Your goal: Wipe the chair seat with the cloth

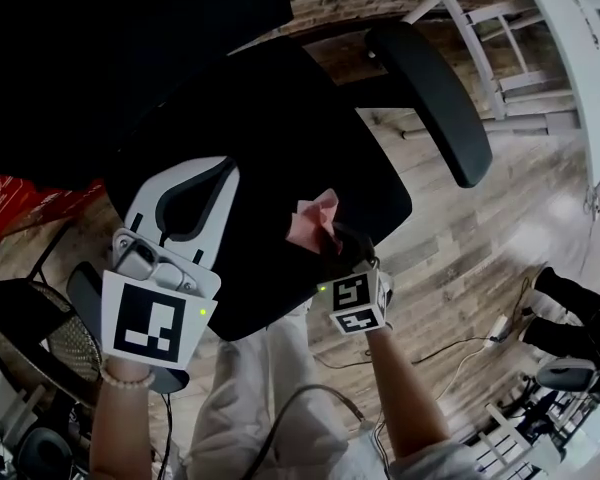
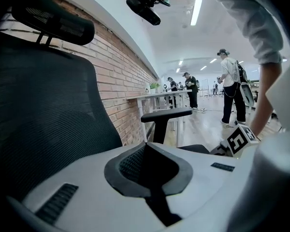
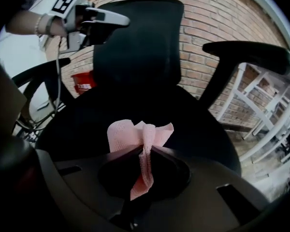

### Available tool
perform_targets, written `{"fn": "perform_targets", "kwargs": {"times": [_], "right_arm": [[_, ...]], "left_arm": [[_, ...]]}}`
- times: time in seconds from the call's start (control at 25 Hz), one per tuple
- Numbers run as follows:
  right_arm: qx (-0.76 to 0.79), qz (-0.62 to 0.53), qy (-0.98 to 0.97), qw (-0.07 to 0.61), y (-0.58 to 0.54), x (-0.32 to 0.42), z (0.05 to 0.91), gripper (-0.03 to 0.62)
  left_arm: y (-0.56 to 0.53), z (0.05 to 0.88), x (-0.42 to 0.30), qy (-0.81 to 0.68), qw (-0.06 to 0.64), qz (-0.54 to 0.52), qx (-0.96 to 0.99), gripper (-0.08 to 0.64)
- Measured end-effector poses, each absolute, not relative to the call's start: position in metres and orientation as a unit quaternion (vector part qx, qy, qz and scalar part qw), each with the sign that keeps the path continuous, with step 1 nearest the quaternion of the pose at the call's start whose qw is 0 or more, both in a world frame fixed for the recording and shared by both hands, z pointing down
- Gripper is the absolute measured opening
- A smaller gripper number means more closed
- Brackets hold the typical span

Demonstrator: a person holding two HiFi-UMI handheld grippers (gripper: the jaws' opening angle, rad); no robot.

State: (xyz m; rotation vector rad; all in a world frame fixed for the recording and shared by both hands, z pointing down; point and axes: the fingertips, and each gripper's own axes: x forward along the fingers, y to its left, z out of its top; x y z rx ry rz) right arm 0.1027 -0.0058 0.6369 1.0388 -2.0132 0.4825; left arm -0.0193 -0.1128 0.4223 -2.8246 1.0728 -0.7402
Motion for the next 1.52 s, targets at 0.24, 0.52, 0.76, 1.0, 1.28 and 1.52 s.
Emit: {"fn": "perform_targets", "kwargs": {"times": [0.24,0.52,0.76,1.0,1.28,1.52], "right_arm": [[0.313,0.188,-0.838,0.405,0.059,0.040,0.639,0.055],[0.200,0.134,-0.884,0.402,0.126,-0.028,0.628,0.055],[0.115,0.076,-0.908,0.397,0.175,-0.056,0.621,0.055],[0.091,0.057,-0.905,0.412,0.190,-0.039,0.628,0.055],[0.124,0.047,-0.885,0.446,0.166,0.016,0.641,0.055],[0.194,0.043,-0.855,0.479,0.118,0.081,0.646,0.055]], "left_arm": [[-0.104,0.423,-0.021,0.352,0.010,-0.239,-0.905,0.018],[-0.098,0.425,-0.031,0.368,0.008,-0.239,-0.899,0.018],[-0.093,0.425,-0.033,0.378,0.001,-0.238,-0.895,0.018],[-0.089,0.425,-0.029,0.372,0.007,-0.241,-0.897,0.018],[-0.089,0.427,-0.029,0.377,-0.001,-0.243,-0.894,0.018],[-0.089,0.427,-0.020,0.376,-0.005,-0.239,-0.895,0.018]]}}
